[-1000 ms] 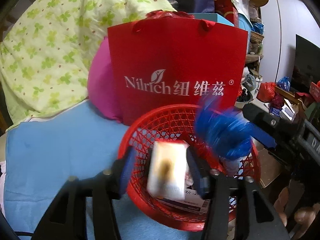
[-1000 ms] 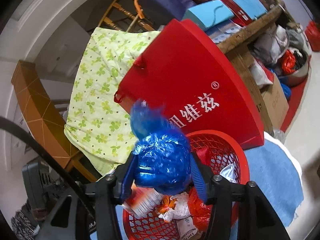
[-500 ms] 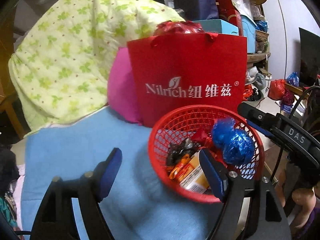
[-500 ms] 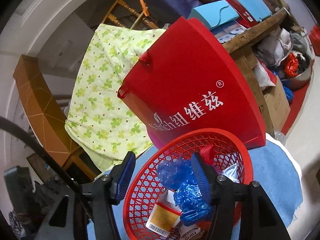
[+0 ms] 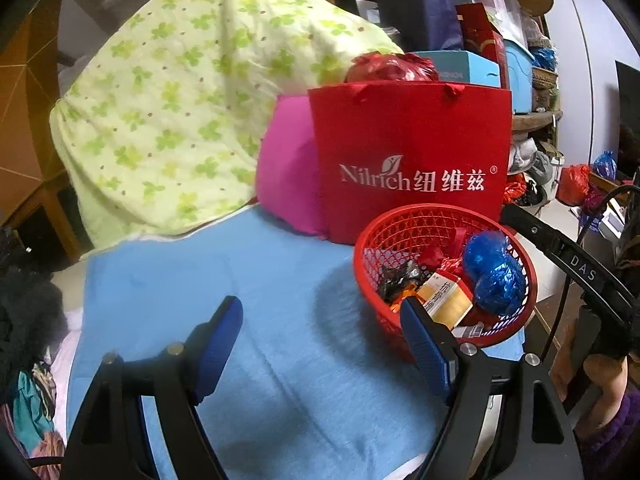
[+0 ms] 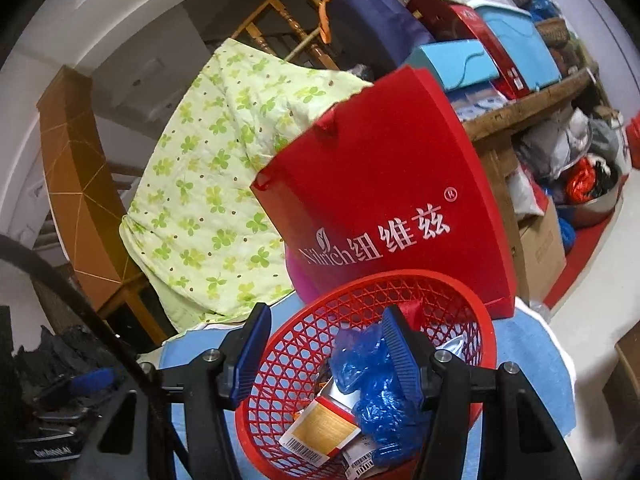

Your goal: Collect trash

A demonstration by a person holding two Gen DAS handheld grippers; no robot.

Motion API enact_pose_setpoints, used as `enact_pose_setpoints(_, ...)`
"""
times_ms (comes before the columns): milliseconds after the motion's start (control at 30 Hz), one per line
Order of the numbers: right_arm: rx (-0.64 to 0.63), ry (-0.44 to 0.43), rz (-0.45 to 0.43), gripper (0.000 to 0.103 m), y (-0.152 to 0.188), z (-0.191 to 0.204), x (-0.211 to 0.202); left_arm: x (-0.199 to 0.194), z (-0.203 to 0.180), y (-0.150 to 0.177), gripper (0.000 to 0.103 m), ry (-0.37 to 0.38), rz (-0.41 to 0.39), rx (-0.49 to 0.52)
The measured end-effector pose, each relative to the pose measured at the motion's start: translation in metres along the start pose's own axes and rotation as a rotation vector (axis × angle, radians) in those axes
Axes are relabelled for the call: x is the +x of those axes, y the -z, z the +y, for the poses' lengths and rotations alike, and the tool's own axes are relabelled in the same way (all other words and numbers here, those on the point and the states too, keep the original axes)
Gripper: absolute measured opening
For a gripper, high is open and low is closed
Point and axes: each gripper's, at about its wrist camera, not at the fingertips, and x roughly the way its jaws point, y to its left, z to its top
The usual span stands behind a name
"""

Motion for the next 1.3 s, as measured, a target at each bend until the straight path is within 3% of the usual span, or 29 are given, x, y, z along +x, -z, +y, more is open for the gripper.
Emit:
enact_pose_setpoints(133, -0.018, 0.018, -0.019, 0.066, 0.000, 0.004, -0.008, -0.013, 0.012, 0.004, 0.092, -0.010, -0.007, -0.021)
enact_pose_setpoints(433, 0.016, 0.053, 0.018, 0.066, 0.013, 0.007, -0.038, -0.041, 0.032, 0.007, 0.093, -0.046, -0.034, -0.051)
enact_pose_setpoints(700, -0.073, 0.081, 0.080, 0.077, 0.007, 0.052, -0.071, -0.066, 0.038, 0.011, 0.093, -0.075, -0.042, -0.064)
enact_pose_setpoints(1000, -0.271, 0.090, 0.146, 0.078, -0.001, 0.122, -0.111, -0.096, 0.043, 0.011, 0.099, -0.121, -0.064, -0.073)
enact_pose_setpoints(1300, -0.332, 0.120, 0.165, 0.078, -0.006, 0.139, -0.146, -0.124, 0.038, 0.010, 0.100, -0.132, -0.087, -0.063)
